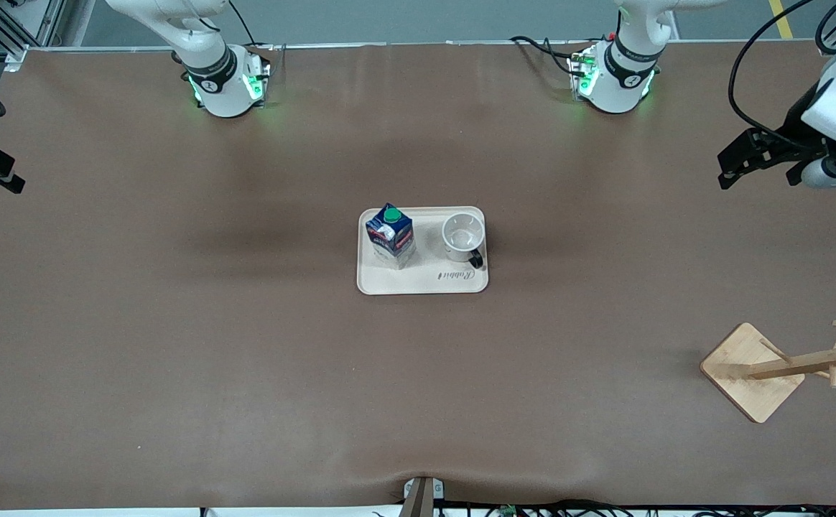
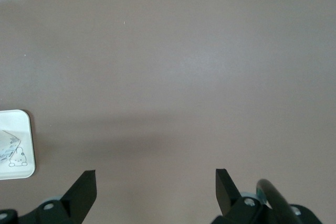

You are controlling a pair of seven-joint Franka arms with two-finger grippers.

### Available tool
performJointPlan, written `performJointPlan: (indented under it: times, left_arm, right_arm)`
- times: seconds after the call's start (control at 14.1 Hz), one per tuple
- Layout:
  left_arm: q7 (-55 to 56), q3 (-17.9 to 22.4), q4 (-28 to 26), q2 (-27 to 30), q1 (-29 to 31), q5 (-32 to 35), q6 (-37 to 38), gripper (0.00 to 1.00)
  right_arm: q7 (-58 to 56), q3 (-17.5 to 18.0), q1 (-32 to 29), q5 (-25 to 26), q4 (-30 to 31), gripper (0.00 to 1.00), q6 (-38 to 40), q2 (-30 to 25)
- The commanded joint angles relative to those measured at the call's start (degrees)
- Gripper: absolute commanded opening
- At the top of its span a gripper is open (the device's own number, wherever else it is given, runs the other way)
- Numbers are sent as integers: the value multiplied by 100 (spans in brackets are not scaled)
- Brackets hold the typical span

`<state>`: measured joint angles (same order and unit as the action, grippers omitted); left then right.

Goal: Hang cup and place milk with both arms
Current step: 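Move the left gripper over the white mug on the tray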

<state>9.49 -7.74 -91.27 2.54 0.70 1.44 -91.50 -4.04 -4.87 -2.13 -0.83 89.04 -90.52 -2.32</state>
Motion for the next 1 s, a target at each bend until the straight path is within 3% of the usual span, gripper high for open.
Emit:
performJointPlan:
  times: [0.0, 0.28, 0.43, 0.64, 0.92]
  left_arm:
    - [70, -17, 83, -209, -9, 15, 80, 100]
    - [324, -280, -22, -867, -123, 6, -147, 100]
    - [569, -456, -512, -921, -123, 6, -742, 100]
    - [1569, -903, -1286, -983, -132, 6, -1763, 100]
    - [2985, -1502, -1472, -1387, -341, 67, -2266, 100]
  right_arm:
    - [-35, 12, -69, -66, -54, 100, -71, 21]
    - [-18, 12, -69, -57, -63, 100, -63, 30]
    - [-18, 12, -60, -66, -106, 100, -37, 30]
    - [-18, 12, -69, -66, -159, 100, 8, 30]
    - [-44, 12, -60, -66, -212, 100, 148, 21]
